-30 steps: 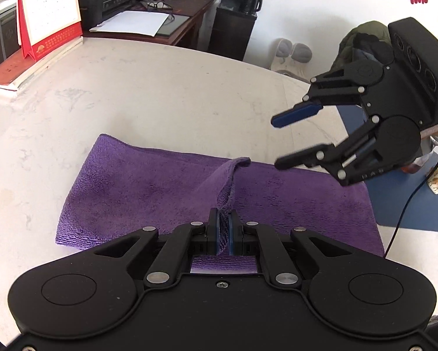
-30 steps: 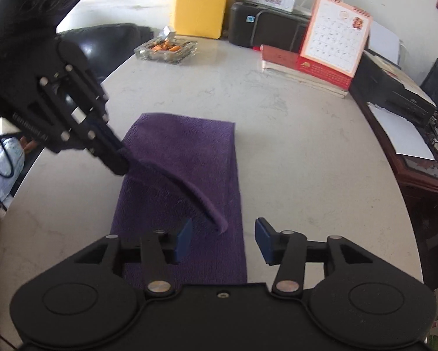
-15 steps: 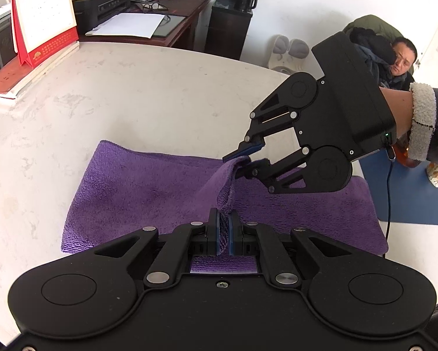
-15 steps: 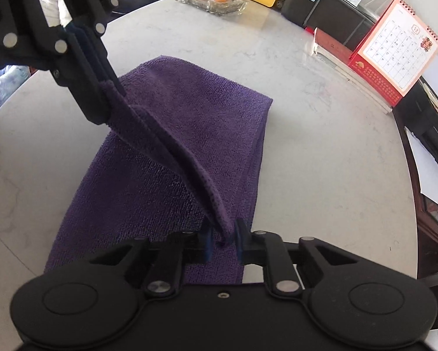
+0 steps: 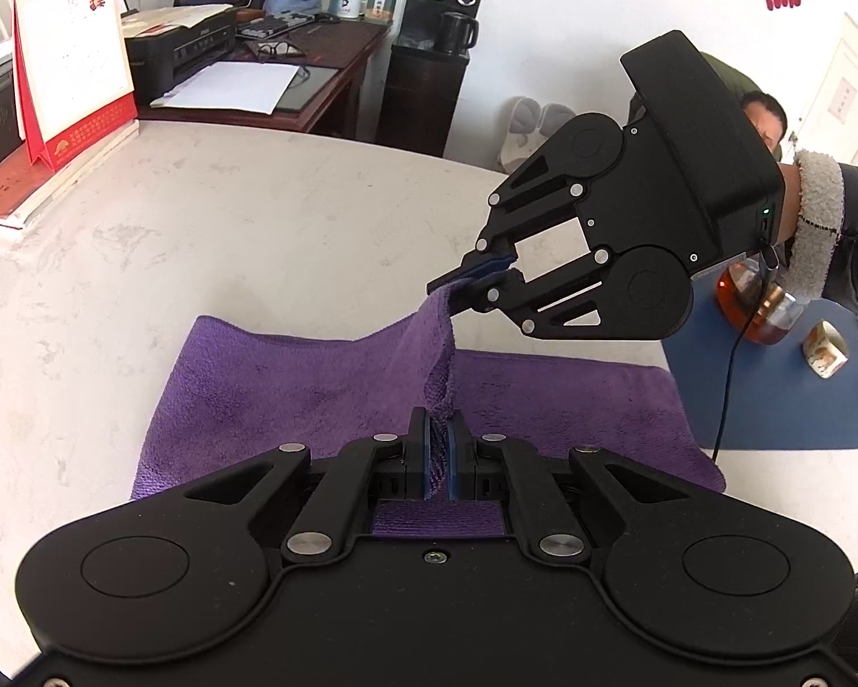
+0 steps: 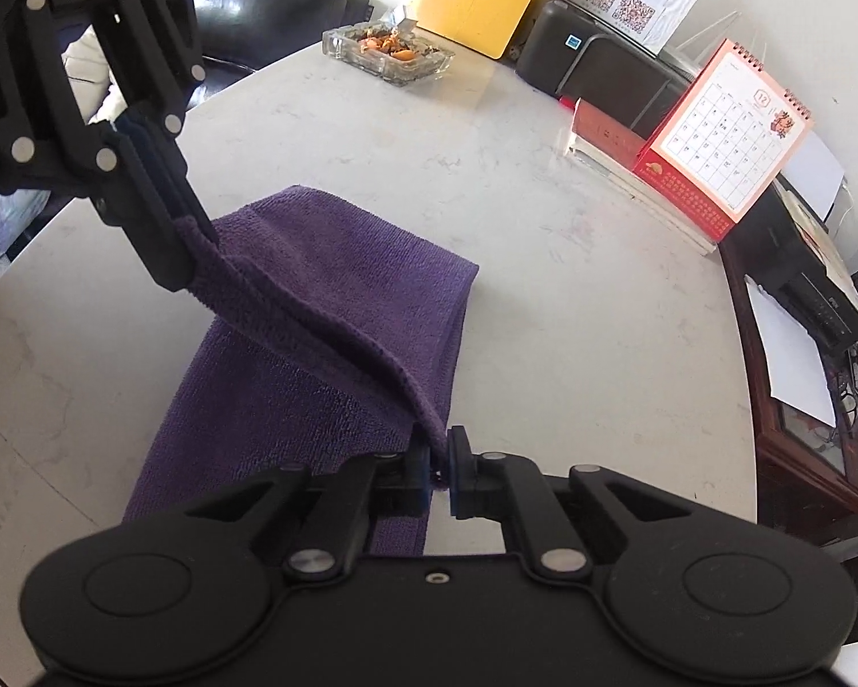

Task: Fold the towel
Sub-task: 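Lift the towel end with both grippers and fold it over the towel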

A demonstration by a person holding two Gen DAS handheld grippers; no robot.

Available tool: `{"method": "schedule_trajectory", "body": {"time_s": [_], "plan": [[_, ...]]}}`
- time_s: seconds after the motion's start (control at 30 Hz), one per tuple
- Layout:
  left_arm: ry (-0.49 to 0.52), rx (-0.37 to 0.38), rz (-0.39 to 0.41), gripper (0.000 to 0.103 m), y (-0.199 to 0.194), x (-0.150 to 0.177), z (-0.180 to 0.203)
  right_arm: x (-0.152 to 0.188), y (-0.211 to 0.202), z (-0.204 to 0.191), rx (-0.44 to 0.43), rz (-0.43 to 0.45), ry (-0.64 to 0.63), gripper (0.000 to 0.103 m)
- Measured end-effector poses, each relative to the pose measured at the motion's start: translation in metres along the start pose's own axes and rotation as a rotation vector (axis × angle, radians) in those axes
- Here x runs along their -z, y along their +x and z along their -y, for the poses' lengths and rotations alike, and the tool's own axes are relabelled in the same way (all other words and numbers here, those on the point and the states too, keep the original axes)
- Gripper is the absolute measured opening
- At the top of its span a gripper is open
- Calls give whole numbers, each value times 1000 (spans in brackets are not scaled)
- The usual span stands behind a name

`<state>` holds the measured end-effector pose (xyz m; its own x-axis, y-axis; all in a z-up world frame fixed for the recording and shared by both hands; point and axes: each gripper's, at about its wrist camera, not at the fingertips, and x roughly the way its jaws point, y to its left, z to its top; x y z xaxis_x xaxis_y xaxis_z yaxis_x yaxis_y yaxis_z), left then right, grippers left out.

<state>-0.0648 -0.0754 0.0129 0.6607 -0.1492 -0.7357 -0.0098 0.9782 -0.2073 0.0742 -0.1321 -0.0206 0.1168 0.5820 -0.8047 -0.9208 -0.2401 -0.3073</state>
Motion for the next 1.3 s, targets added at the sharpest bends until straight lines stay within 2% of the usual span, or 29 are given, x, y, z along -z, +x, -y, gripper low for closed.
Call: {"method": "schedule_trajectory", "body": {"time_s": [0.3, 0.77, 1.3], "plan": [[53, 56, 12, 5, 2, -3, 41, 24, -34, -5, 60, -20, 18, 5], [114, 110, 1, 5, 19, -9, 84, 67, -69, -7, 124, -29, 64, 5], [200, 189, -76, 5, 55, -16, 119, 116, -88, -10, 137, -48, 136, 5]]}}
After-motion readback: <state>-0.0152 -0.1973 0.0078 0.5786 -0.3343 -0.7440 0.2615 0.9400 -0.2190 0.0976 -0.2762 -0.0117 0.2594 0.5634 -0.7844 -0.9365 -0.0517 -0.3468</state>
